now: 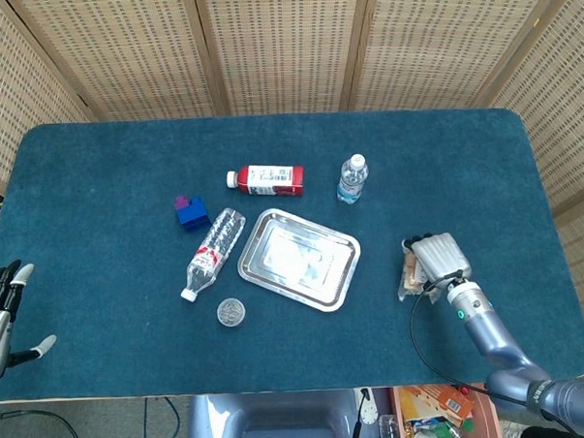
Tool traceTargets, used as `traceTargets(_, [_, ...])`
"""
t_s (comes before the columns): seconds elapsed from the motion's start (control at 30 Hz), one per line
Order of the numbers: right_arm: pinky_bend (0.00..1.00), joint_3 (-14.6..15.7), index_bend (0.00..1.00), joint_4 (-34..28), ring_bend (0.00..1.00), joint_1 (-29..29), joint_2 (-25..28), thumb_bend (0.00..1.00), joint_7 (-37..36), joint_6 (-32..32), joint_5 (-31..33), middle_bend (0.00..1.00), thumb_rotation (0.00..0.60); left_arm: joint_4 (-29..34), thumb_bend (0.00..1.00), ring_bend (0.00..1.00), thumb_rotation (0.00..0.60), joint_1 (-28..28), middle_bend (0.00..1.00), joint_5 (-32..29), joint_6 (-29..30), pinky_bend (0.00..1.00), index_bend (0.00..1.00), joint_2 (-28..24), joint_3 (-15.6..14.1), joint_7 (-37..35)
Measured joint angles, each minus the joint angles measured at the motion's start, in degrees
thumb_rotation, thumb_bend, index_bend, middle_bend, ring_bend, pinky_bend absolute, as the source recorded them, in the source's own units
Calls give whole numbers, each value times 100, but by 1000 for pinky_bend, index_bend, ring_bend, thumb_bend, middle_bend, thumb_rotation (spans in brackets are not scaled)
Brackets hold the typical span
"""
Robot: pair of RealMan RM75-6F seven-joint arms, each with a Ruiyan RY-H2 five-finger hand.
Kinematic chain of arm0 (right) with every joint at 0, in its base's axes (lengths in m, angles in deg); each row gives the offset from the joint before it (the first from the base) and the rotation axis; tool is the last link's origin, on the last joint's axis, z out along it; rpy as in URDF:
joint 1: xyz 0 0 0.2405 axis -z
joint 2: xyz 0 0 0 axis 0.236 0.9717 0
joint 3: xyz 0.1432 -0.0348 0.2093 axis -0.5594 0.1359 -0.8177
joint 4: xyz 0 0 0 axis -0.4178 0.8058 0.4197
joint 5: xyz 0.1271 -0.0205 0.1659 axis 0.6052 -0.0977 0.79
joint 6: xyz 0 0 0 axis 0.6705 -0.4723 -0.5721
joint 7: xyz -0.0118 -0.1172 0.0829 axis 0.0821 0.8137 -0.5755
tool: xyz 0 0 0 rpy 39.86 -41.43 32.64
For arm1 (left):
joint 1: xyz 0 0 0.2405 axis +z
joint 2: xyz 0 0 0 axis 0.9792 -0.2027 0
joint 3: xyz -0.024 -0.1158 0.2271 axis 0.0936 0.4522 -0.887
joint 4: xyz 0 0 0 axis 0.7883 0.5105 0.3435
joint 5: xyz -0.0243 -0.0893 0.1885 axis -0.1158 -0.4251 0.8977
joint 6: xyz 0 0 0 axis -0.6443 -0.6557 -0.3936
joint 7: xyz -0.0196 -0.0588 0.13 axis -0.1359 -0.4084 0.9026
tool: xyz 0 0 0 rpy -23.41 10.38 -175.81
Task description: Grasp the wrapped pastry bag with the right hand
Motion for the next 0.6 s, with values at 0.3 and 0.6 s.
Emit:
traceTargets(0.3, [568,-438,393,-682,434,-940,-25,153,989,79,171,507,600,2,0,0,600,-91,0,-225,-134,0,0,-20,106,-67])
traceTargets(0.6, [564,-633,393,-306,434,-2527,-1231,153,2590,163,2190,507,600,-26,0,0,600,-128,0,-420,-202,0,0,-106,195,-270])
